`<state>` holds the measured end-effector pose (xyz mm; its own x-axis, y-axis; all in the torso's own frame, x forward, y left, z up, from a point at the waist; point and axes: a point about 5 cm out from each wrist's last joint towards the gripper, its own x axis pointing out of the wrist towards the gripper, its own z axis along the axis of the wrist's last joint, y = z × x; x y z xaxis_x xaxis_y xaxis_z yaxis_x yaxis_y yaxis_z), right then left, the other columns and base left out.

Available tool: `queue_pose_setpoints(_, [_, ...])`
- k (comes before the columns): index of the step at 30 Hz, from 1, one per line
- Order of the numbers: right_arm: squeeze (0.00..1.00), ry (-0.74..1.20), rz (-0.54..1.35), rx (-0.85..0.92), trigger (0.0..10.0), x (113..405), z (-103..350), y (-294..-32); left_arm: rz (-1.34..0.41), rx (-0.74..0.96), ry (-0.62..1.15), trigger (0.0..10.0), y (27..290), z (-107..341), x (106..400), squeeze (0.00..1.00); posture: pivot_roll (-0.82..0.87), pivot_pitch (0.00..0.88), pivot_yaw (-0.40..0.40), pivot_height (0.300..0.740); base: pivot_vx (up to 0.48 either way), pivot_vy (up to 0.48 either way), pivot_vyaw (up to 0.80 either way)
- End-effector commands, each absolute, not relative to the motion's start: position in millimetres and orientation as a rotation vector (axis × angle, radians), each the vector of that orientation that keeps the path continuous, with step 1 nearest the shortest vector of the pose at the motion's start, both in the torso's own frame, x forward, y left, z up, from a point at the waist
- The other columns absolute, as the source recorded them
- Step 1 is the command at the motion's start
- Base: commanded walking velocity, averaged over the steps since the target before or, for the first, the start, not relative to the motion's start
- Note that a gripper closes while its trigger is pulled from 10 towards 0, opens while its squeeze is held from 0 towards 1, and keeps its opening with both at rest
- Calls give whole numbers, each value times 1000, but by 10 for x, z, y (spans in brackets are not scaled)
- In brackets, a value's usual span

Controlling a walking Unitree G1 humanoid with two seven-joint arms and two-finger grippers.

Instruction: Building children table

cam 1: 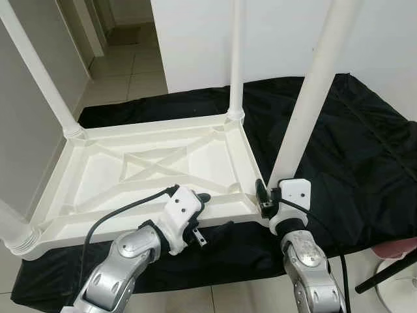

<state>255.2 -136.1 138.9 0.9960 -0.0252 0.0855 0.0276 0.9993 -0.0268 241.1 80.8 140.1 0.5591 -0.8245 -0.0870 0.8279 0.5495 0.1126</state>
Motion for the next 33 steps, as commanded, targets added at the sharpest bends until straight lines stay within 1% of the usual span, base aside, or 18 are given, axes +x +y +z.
queue_pose_setpoints(1, [0,-16,-108,19,10000,2531,1284,-1397,-989,144,39,10000,832,1378,2390,0,-135,18,83,740,0,0,0])
queue_pose_setpoints(2, [0,-10,-104,32,10000,2542,1285,-1313,-986,143,39,10000,835,1378,2384,0,-135,18,83,740,0,0,0])
queue_pose_setpoints(7, [0,-22,-91,36,10000,2546,1313,-1278,-987,146,40,10000,835,1376,2383,0,-135,18,83,740,0,0,0])
queue_pose_setpoints(8, [1000,-37,-80,37,10000,2550,1326,-1283,-988,147,40,10000,832,1378,2386,0,-130,20,87,740,0,0,0])
queue_pose_setpoints(16, [1000,-105,21,53,10000,2564,1392,-1342,-986,143,37,10000,819,1391,2381,0,-129,21,86,740,0,0,0])
queue_pose_setpoints(17, [545,-113,57,45,10000,2563,1401,-1350,-984,141,38,10000,817,1385,2378,0,-126,21,84,740,0,0,0])
queue_pose_setpoints(19, [545,-114,64,38,10000,2565,1404,-1354,-983,140,39,10000,817,1385,2380,0,-126,21,84,740,0,0,0])
queue_pose_setpoints(20, [0,-118,97,27,10000,2568,1409,-1366,-982,138,38,10000,814,1388,2379,0,-123,19,84,740,0,0,0])
queue_pose_setpoints(26, [0,-149,192,-29,10000,2610,1438,-1453,-981,142,37,10000,817,1392,2377,0,-120,17,89,740,0,0,0])
queue_pose_setpoints(29, [0,-163,283,-82,10000,2678,1453,-1549,-995,154,43,10000,841,1384,2353,0,-115,17,89,740,0,0,0])
queue_pose_setpoints(30, [0,-160,344,-103,10000,2705,1449,-1559,-1002,162,48,10000,856,1380,2349,0,-116,17,99,740,0,0,0])
queue_pose_setpoints(32, [0,-160,344,-103,10000,2705,1449,-1559,-1002,162,48,10000,856,1380,2349,0,-116,17,99,740,0,0,0])
queue_pose_setpoints(33, [0,-145,467,-134,10000,2753,1439,-1547,-1022,174,60,10000,884,1375,2337,0,-114,17,101,740,0,0,0])
